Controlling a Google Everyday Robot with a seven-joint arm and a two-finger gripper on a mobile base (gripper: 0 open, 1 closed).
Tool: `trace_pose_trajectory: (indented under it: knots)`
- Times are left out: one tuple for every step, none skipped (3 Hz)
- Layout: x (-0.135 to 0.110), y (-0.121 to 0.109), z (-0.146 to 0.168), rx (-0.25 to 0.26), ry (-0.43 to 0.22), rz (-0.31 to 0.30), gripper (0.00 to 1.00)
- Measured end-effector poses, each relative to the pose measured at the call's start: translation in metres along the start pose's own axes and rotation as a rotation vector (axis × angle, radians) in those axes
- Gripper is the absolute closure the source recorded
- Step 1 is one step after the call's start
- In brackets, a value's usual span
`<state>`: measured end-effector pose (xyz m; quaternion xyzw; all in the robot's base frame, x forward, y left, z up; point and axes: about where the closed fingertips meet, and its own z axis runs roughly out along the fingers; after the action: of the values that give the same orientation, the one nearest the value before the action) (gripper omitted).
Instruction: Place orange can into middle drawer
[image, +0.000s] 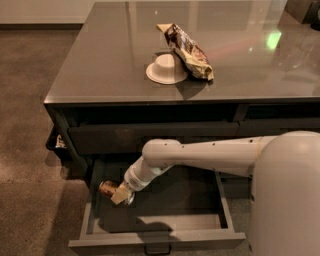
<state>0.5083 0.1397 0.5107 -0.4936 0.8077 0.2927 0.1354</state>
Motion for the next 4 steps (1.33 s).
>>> trace_pose_trajectory:
  knots:
    - [0.015, -0.019, 0.042, 0.0, -0.033, 0.021, 0.81]
    - [0.026, -0.03, 0.068, -0.004, -0.055, 0.027, 0.58]
    - [0.028, -0.033, 0.078, -0.005, -0.081, 0.01, 0.35]
    - [0.028, -0.033, 0.078, -0.005, -0.081, 0.01, 0.11]
